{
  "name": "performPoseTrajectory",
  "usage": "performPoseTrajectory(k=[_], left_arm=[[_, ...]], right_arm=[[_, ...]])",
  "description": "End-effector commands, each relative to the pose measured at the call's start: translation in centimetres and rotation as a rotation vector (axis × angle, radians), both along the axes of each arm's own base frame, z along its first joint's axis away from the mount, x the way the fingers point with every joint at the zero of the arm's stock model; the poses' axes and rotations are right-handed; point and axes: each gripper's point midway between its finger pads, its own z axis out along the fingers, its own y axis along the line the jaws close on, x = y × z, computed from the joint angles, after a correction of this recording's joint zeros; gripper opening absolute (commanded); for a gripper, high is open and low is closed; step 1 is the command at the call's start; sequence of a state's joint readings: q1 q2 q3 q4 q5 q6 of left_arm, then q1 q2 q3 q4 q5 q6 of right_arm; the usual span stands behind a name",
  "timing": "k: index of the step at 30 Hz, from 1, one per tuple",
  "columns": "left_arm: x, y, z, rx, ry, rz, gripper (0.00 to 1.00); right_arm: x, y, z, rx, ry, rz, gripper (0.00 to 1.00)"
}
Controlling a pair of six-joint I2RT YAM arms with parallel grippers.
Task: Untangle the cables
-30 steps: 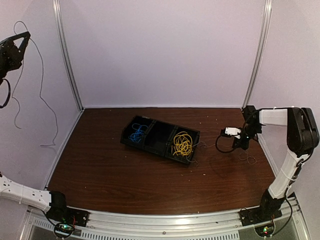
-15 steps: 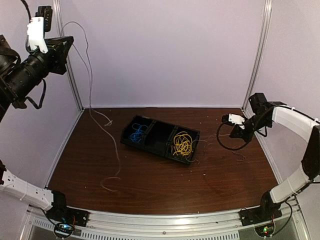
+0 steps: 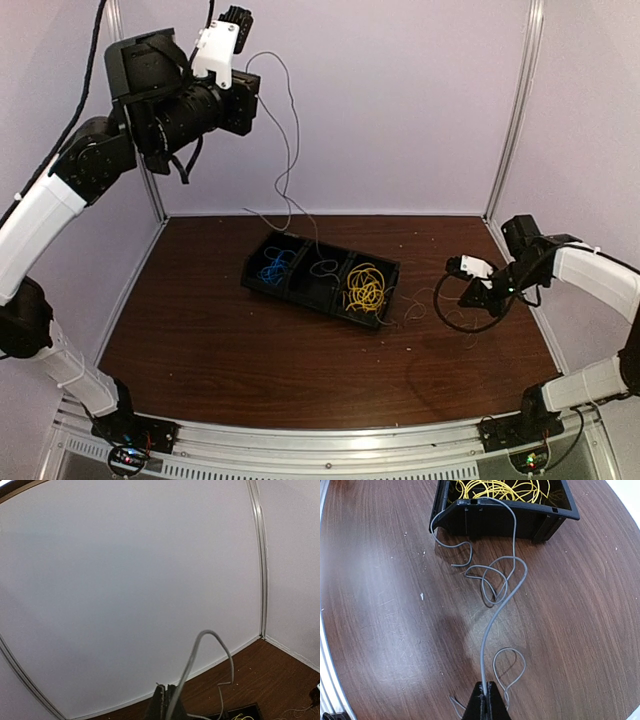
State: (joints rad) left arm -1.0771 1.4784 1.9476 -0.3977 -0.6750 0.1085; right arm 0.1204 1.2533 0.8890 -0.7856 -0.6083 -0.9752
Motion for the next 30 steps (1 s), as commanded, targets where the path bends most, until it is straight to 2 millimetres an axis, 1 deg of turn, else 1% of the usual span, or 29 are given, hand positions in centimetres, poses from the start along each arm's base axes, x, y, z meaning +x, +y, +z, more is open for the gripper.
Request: performPoseTrajectory(k=[1,4,7,8,11,15,19,23,24,26,28,30], left_arm=[[1.2,-0.1,2.5,-0.099,0.005,-0.068,0.00],[3.0,0.0,3.2,-0.120,0.005,-0.068,0.00],[5.1,-0.3,3.0,-0.136,0.021,-0.089,0.00],[5.8,-0.5,2.7,-0.138,0.032,-0.103,0.00],[7.8,-1.1,1.0,-0.123,0.070,-0.111,0.00],[10.2,-1.4,-1.2,-0.101,0.106,-0.093,0.00],[11.9,-1.3,-2.2,-0.103,0.108,-0.086,0.00],[13.2,-2.0,-2.9,-0.109,0.113,-0.105,0.00],[13.4,-2.2,-3.0,-0.110,0.113,-0.110,0.00],[13.7,-2.3,-2.5,-0.114,0.101,-0.112,0.00],[13.9,-2.3,-1.6,-0.124,0.077,-0.114,0.00],[13.9,-2.1,-0.2,-0.139,0.044,-0.115,0.00]], right_arm=[[0.6,0.7,1.0,0.059,-0.075,-0.026,0.01],[0.5,1.0,0.3,0.089,-0.064,-0.037,0.01],[0.3,1.4,-0.5,0.122,-0.049,-0.044,0.01],[0.2,1.5,-0.7,0.134,-0.047,-0.049,0.01],[-0.2,1.8,-1.4,0.158,-0.030,-0.053,0.01],[-0.3,1.7,-1.7,0.150,-0.031,-0.055,0.01],[-0.4,1.8,-1.6,0.160,-0.032,-0.057,0.02],[-0.5,1.7,-1.9,0.155,-0.023,-0.060,0.02],[-0.5,1.7,-1.9,0.155,-0.023,-0.060,0.02],[-0.6,1.7,-1.8,0.155,-0.024,-0.060,0.02],[-0.6,1.7,-1.7,0.157,-0.030,-0.062,0.02],[-0.5,1.7,-1.8,0.158,-0.030,-0.064,0.02]])
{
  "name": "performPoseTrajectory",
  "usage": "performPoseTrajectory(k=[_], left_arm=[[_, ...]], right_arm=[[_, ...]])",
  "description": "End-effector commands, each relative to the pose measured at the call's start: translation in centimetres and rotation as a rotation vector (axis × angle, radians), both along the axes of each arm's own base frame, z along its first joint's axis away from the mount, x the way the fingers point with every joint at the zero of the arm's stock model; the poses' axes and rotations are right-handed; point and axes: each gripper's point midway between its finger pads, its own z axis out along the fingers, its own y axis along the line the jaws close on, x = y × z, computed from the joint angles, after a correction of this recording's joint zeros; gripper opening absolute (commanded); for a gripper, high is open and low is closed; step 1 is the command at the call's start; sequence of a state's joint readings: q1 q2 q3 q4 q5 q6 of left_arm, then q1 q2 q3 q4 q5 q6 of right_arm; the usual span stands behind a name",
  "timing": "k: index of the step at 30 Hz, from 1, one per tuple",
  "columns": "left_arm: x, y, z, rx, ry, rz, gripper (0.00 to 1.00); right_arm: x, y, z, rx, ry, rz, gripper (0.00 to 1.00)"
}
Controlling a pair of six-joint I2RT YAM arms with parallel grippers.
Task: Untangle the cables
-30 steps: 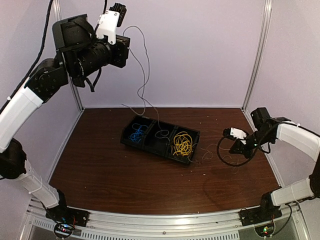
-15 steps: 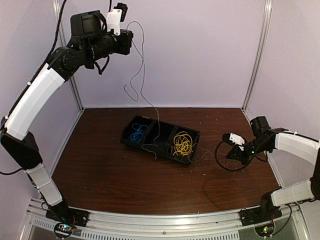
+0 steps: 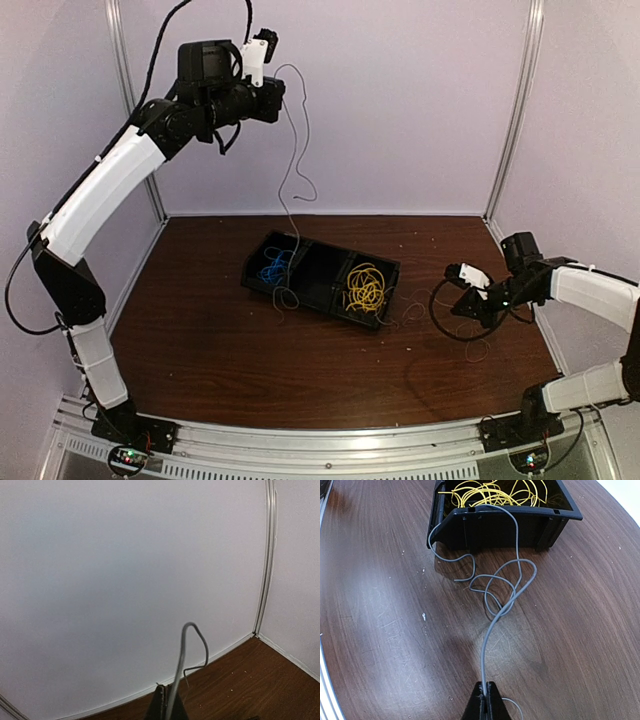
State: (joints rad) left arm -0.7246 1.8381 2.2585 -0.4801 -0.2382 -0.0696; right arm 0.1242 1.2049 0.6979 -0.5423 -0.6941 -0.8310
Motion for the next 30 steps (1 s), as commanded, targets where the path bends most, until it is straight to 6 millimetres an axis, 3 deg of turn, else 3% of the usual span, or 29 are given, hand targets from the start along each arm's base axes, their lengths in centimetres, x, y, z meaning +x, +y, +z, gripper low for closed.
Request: performPoseTrajectory(k=[1,17,20,30], left_arm=[[-0.3,0.5,5.0,-0.092,-0.121,-0.019,0.00],[-1.1,1.1,9.8,-0.178,-0.299,-0.039,0.00],[-0.5,0.5,8.4,-0.153,-0.277,-0.039,0.00],[1.5,-2.0,-1.6,-0.093,-0.098,-0.089,0.00]], right_arm=[[-0.1,0.4,0.4,0.022,-0.016,0.002,0.02],[0.0,0.3,-0.4,0.016,0.022,-0.008,0.02],[-0.1,0.3,-0.5,0.013,0.023,-0.008,0.02],[-0.2,0.3,-0.7,0.010,0.029,-0.007,0.02]])
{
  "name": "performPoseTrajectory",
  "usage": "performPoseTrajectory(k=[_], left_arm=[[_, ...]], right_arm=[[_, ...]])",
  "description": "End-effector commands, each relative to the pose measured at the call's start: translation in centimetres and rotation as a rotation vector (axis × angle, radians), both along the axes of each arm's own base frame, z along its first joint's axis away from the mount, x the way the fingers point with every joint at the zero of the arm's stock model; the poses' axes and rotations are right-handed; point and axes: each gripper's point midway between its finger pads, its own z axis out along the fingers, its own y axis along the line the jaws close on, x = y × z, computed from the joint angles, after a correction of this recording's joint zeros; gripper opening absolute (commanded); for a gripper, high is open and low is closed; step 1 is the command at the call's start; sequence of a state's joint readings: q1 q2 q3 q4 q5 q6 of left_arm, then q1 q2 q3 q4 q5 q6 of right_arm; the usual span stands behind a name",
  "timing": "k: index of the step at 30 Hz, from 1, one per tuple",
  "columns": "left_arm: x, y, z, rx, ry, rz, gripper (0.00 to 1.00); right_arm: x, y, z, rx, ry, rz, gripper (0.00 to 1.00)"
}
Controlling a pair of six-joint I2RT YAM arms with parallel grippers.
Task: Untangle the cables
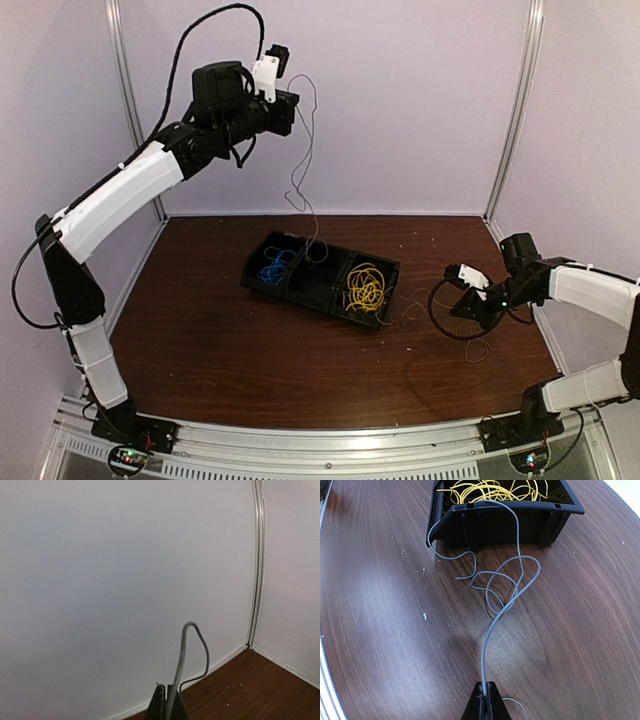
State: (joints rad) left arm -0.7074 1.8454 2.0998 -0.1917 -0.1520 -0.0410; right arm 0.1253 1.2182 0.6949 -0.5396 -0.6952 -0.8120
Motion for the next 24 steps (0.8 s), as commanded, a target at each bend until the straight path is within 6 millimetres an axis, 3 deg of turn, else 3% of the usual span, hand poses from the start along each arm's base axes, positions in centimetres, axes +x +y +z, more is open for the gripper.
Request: performPoseTrajectory(k=[1,8,13,24], left_arm=[[-0.3,0.0,-1.8,-0.044,0.024,-0.029,0.00],[-0.6,-1.7,-7.0,-0.056,0.133,-0.114,0.00],[-0.3,-2.7,-11.8,-0.044,0.228,-0.142,0.00],[0.2,-3.9,-19.3,-0.054,0.346,-0.167,0.00]], right_arm=[[-0.1,0.2,-0.4,0.003,0.005,0.006,0.02],[-0.1,0.3,-0.8,0.003,0.019,0.010,0.03],[-0.2,0.3,-0.9,0.002,0.024,0.012,0.03],[-0.4,0.2,-1.2,-0.002,0.034,0.015,0.03]])
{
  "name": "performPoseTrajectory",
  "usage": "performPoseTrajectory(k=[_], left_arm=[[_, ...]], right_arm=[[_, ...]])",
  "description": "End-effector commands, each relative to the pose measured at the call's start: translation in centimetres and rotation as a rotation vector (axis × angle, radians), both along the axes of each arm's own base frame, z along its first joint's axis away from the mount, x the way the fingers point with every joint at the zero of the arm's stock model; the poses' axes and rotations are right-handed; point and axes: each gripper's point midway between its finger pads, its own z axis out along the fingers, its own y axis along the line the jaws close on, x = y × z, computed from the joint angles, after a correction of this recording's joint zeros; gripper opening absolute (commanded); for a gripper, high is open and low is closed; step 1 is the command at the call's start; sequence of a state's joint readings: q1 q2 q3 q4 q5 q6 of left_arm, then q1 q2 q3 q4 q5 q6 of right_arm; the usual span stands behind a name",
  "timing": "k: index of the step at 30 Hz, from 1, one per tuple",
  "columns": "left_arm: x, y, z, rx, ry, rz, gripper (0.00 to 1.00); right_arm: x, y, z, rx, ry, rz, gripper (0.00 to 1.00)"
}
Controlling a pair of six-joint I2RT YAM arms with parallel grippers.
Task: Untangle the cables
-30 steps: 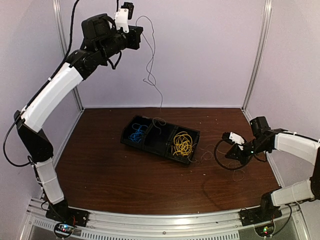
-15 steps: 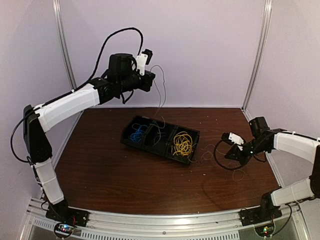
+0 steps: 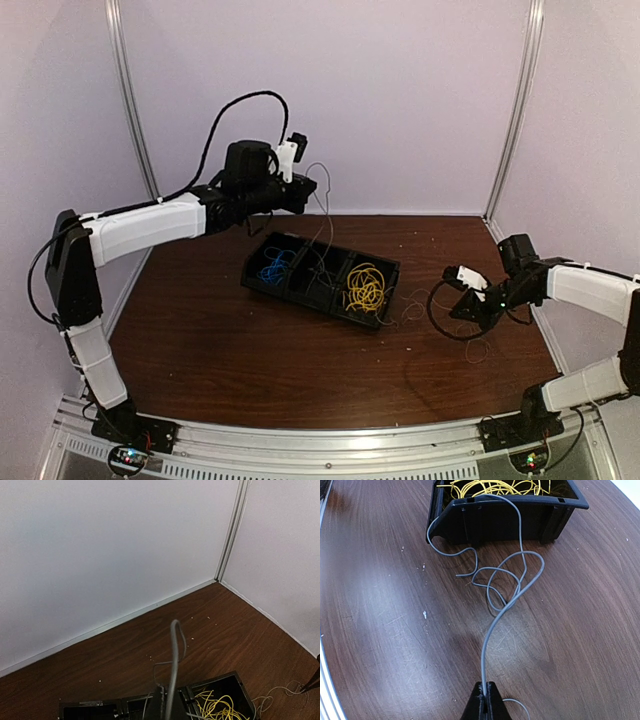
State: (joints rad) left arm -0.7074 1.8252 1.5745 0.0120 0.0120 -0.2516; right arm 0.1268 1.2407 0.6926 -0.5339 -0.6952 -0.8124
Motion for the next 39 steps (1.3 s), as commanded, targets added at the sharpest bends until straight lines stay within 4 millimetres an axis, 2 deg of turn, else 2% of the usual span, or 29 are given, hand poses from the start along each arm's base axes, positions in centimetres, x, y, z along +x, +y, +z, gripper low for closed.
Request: performPoseTrajectory(k=[1,14,21,24,28,31,35,39], left_arm=[[0.5,-0.6,-0.6,-0.066,-0.001,-0.010,0.00],[0.3,-1.0,-9.8,0.009,0.154,-0.024,0.00],[0.1,0.0,-14.1,0.096,0.235,0.016,0.00],[-1.2,1.1,-15.1,0.117,0.267,0.018,0.00],[-3.2,3.4,-14.8,0.117,0.262,0.051,0.00],[-4.2,5.0,-15.4,0.151,0.277,0.078,0.00],[-5.2,5.8,-16.5,0.177,0.307,0.076,0.00],[-4.9,5.7,-17.5,0.207,0.327,0.087,0.00]], right_arm=[[-0.4,0.2,-0.5,0.001,0.014,0.013,0.03],[-0.6,0.2,-0.5,0.000,0.012,0.017,0.03],[-0.6,0.2,-0.6,0.000,0.014,0.017,0.03],[-0.6,0.2,-0.6,-0.001,0.017,0.017,0.03],[-0.6,0.2,-0.6,-0.001,0.015,0.018,0.03],[-0.6,0.3,-0.7,0.002,0.020,0.019,0.03],[-0.6,0.4,-0.9,0.004,0.030,0.023,0.03],[-0.6,0.4,-0.9,0.004,0.034,0.025,0.03]])
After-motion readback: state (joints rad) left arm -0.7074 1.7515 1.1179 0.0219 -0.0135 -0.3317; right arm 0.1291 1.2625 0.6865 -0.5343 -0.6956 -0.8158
